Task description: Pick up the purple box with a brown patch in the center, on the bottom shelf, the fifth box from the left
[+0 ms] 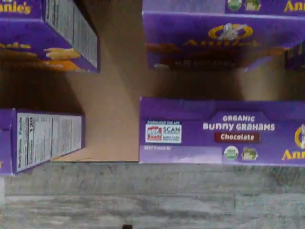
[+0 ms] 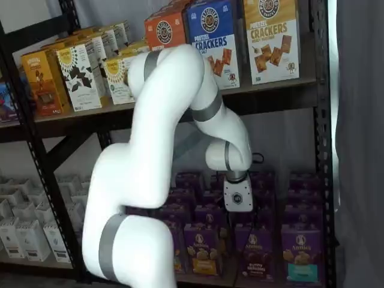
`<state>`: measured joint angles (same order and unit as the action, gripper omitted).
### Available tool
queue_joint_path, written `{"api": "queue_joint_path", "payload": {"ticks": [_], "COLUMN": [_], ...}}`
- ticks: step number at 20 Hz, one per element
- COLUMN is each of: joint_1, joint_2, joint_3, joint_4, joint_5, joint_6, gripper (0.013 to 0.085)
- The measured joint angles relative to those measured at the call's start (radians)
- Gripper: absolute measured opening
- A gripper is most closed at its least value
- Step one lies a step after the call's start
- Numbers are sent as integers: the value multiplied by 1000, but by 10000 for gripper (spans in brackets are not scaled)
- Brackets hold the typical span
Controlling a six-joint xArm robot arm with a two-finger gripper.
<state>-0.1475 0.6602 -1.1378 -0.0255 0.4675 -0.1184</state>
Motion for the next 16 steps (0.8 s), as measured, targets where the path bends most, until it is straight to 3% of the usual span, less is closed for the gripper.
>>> {"api": "queue_joint_path", "payload": {"ticks": [7,16], "joint_1": [-6,-8], "joint_2": [58,111], "joint_3": [-90,-178], "joint_4": [22,9], "joint_5": [35,72], "joint_6": [-25,-16], "gripper": [850,850]}}
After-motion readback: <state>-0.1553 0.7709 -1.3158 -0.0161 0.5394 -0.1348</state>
